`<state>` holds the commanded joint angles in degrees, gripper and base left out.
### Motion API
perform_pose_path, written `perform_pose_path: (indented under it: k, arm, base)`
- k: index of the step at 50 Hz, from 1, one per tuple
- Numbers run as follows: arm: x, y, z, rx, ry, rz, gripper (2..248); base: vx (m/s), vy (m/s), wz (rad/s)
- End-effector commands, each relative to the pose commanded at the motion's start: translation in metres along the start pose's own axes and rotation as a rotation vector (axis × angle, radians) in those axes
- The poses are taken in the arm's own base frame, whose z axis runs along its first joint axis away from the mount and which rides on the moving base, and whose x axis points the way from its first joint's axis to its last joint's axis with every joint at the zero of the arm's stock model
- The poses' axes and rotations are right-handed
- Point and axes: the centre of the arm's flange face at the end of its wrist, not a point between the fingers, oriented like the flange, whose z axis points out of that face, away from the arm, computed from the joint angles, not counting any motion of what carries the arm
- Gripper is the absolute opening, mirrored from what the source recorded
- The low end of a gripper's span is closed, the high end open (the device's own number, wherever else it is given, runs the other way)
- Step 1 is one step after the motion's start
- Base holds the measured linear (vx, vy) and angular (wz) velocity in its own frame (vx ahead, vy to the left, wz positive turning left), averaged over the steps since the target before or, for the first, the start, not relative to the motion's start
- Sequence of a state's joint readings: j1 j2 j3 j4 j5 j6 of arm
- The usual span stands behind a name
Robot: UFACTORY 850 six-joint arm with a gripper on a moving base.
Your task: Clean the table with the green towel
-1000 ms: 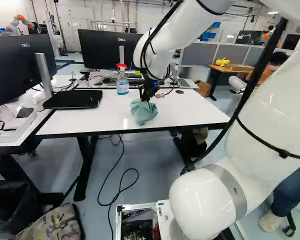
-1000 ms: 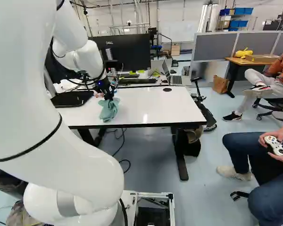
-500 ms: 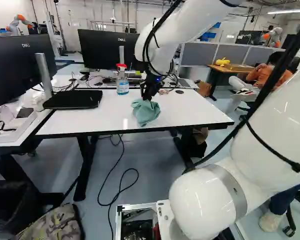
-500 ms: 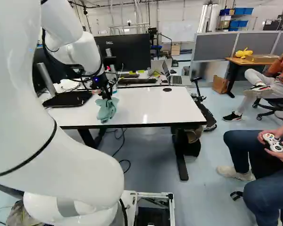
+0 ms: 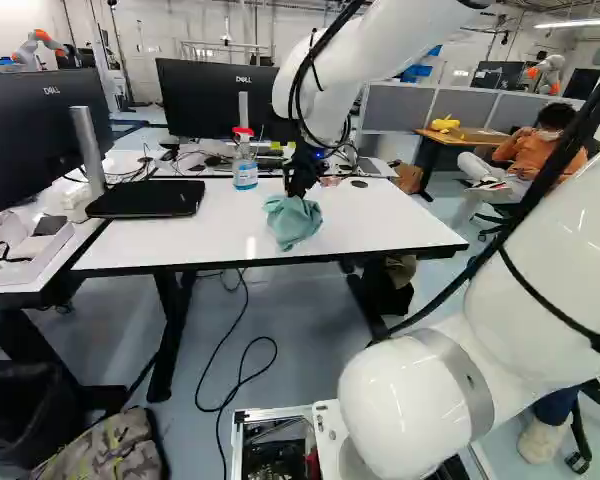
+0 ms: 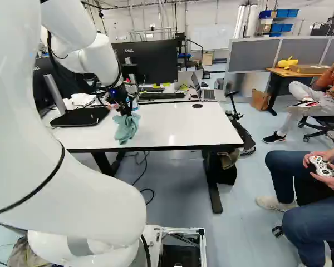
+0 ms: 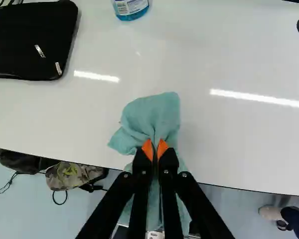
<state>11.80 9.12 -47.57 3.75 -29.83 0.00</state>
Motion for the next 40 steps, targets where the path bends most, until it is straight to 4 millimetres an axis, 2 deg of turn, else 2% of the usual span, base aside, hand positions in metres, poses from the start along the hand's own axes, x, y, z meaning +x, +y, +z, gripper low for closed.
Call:
perform_pose_path:
  k: [40]
  arm:
    - [-0.003, 0.066, -0.006, -0.073, 0.025, 0.141, 31]
  base:
    - [0.0, 0.0, 0.0]
